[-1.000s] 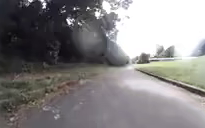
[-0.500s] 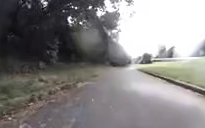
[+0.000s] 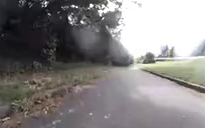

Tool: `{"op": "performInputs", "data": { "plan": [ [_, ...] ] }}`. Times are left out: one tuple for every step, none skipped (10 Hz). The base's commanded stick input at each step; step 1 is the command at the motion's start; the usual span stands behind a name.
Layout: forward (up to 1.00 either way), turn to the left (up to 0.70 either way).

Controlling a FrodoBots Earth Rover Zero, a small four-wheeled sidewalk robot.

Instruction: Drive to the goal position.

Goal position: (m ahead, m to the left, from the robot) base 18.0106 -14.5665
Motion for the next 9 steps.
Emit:
{"op": "performInputs", "data": {
  "plan": [
    [1.0, -0.4],
    [1.0, -0.4],
    [1.0, -0.4],
    [1.0, -0.4],
    [1.0, -0.37],
    [1.0, -0.21],
    [1.0, -0.09],
    [1.0, 0.0],
    [1.0, 0.0]
  ]
}}
